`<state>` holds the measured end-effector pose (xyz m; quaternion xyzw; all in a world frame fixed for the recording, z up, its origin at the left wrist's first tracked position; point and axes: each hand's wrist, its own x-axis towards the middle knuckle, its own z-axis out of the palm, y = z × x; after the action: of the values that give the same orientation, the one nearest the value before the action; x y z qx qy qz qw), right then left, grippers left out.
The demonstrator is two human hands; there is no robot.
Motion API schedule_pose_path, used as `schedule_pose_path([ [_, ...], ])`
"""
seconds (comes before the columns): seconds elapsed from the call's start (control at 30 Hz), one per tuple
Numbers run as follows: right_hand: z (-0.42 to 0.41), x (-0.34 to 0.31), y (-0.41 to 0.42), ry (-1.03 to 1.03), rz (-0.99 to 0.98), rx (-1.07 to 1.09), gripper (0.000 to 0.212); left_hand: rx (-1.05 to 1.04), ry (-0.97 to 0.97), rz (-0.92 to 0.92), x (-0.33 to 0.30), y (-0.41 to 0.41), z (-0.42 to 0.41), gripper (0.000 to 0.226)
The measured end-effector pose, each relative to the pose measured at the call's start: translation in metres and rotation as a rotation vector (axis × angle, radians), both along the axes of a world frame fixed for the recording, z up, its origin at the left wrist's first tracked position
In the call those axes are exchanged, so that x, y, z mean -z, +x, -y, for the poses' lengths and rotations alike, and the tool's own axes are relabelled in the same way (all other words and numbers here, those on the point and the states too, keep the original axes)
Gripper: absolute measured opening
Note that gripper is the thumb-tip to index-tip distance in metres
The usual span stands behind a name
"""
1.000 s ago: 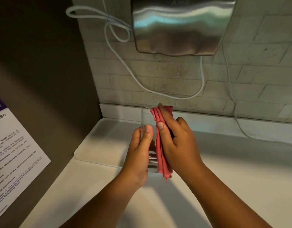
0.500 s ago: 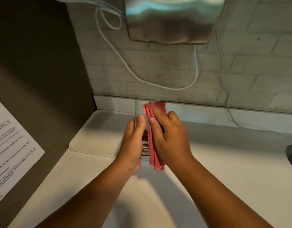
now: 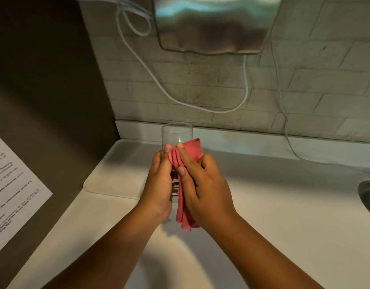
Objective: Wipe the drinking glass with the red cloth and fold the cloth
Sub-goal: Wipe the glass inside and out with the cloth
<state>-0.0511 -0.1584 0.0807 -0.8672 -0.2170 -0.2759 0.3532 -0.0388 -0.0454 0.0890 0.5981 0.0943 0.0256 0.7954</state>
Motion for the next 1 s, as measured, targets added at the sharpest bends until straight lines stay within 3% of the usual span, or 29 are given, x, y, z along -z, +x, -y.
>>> schedule_pose_path([
  [0.1, 0.003, -0.006, 0.012, 0.072, -0.019, 0.030, 0.049, 0.035, 0.026, 0.015, 0.010, -0.007, 0.004, 0.040],
  [0.33, 0.009, 0.002, 0.016, 0.238, -0.127, 0.004, 0.046, 0.018, -0.014, 0.011, 0.012, -0.009, 0.003, 0.062],
  [0.57, 0.003, 0.006, -0.002, 0.008, -0.051, -0.015, 0.049, -0.026, 0.012, -0.025, 0.015, -0.009, 0.001, 0.043],
  [1.0, 0.004, 0.007, 0.005, 0.190, -0.135, 0.025, 0.046, 0.005, -0.025, 0.027, 0.021, -0.012, -0.001, 0.059],
])
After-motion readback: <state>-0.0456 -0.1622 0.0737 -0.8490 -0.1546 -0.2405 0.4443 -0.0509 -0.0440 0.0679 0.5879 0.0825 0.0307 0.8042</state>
